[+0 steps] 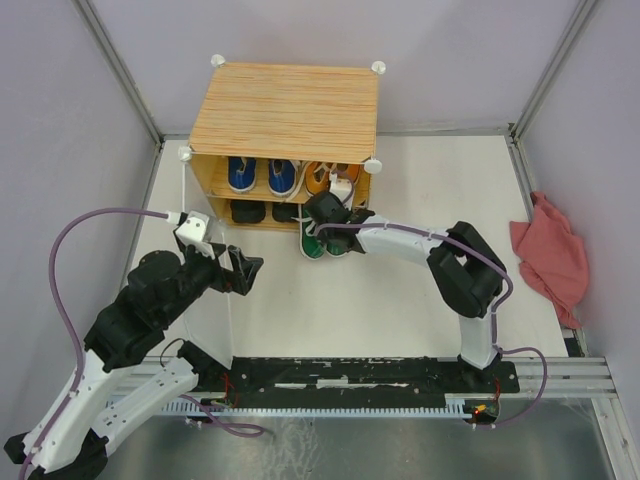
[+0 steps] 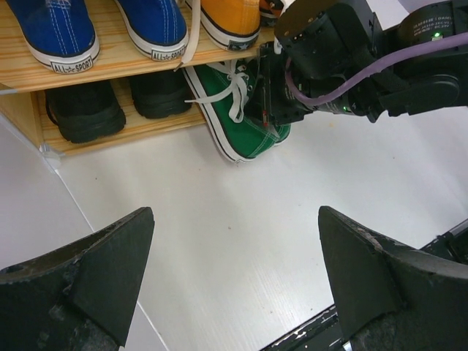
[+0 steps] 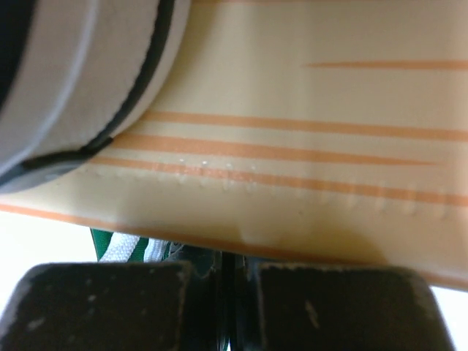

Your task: Place and organize the shoes in the shoe cabinet

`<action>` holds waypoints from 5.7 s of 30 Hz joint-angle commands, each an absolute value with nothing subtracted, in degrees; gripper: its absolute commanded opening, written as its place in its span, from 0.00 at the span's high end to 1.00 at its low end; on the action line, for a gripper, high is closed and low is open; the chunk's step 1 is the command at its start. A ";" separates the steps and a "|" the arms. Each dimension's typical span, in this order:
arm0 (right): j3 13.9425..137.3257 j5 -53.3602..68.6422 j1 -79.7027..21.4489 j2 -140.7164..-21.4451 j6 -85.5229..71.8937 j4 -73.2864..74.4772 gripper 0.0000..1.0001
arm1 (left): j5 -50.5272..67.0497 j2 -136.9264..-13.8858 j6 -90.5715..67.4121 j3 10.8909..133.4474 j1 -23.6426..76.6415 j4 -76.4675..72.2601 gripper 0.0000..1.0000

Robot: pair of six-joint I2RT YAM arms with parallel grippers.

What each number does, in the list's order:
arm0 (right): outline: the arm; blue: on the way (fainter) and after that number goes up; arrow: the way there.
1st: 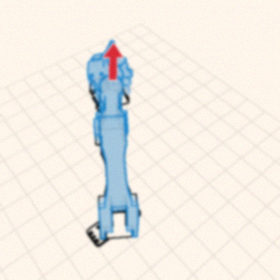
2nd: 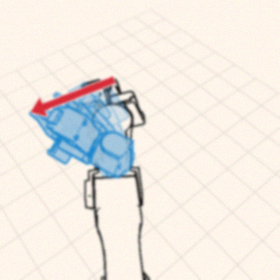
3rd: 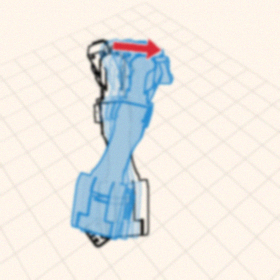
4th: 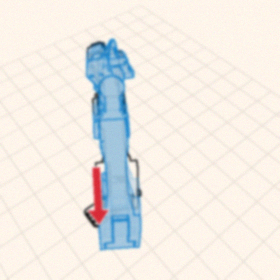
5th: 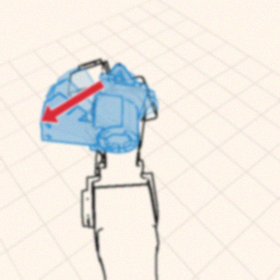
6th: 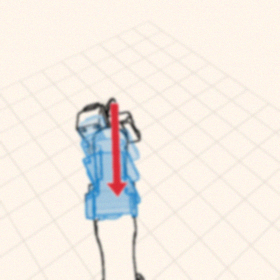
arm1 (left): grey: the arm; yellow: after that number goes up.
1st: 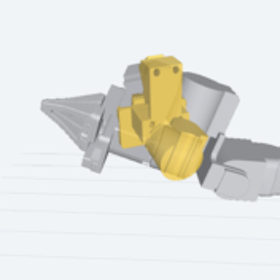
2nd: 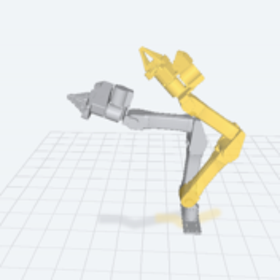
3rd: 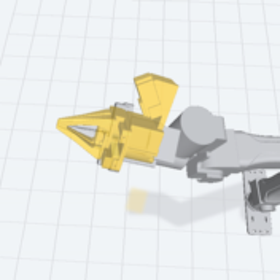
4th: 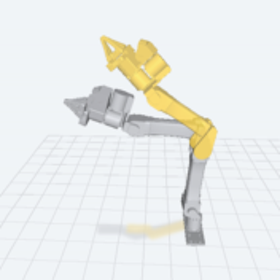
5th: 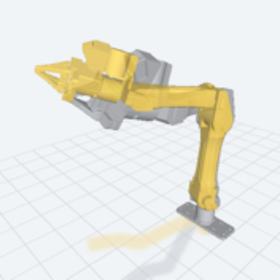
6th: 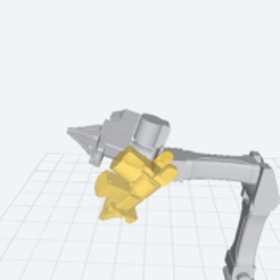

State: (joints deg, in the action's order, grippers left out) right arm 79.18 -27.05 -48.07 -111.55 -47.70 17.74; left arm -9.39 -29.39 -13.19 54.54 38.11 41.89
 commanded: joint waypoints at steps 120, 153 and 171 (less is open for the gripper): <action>69.28 -43.33 -45.35 -107.71 -23.12 -7.33 0.77 | -11.02 -29.78 -8.20 49.38 37.93 37.44 0.01; 46.50 -14.98 -52.08 -101.58 -63.97 -36.64 0.29 | -11.82 -29.79 -8.36 48.60 37.88 37.02 0.01; 46.69 -24.58 -54.27 -107.78 -57.40 -45.12 0.36 | -11.35 -29.64 -8.16 47.83 37.89 36.49 0.01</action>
State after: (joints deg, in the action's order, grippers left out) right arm 44.01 -20.62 -53.98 -107.02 -61.49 -42.81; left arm -10.59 -29.91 -10.37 48.38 38.11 38.74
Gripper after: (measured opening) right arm 0.676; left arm 0.992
